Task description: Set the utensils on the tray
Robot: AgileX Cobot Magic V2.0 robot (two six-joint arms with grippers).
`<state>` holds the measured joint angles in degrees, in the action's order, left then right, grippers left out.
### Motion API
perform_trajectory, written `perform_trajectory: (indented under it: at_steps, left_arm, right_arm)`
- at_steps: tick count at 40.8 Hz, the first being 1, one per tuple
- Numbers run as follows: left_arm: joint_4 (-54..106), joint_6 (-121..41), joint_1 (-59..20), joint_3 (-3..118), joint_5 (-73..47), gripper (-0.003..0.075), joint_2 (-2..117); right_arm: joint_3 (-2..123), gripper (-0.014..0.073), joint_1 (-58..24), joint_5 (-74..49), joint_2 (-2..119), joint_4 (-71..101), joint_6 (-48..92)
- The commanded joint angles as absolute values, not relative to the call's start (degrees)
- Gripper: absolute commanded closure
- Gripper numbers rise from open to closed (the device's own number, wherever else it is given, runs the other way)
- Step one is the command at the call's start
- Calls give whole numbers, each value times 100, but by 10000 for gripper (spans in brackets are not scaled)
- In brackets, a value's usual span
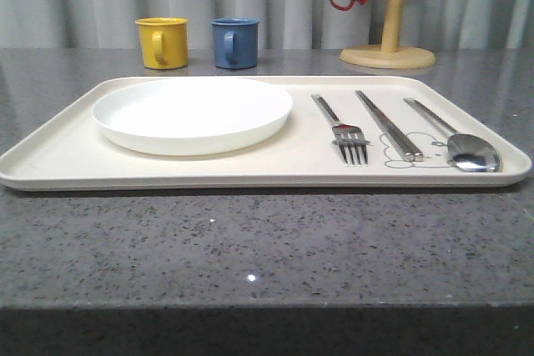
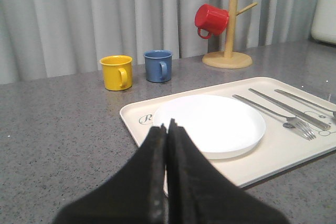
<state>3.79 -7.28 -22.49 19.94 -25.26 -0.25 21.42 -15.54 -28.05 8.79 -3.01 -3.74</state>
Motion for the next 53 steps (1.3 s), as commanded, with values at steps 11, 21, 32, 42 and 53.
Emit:
perform_trajectory:
  at_steps: [11, 21, 32, 42, 53]
  left_arm:
    - [441, -674, -1545, 1546, -1947, 738, -168]
    - [416, -674, -442, 722, -1337, 738, -168]
    - [408, -674, -13, -38, -399, 738, -168]
    - [408, -674, -13, -24, -446, 738, -168]
    - [408, -674, -13, -24, -446, 738, -168]
  right_arm:
    - [2265, 642, -1542, -2371, 937, -358, -330]
    - [2265, 642, -1542, -2371, 937, -358, -330]
    - [2265, 642, -1542, -2371, 937, -358, -330]
    - [2266, 647, -1542, -2371, 937, -358, -330]
    - [2266, 647, -1542, -2371, 937, -358, -330]
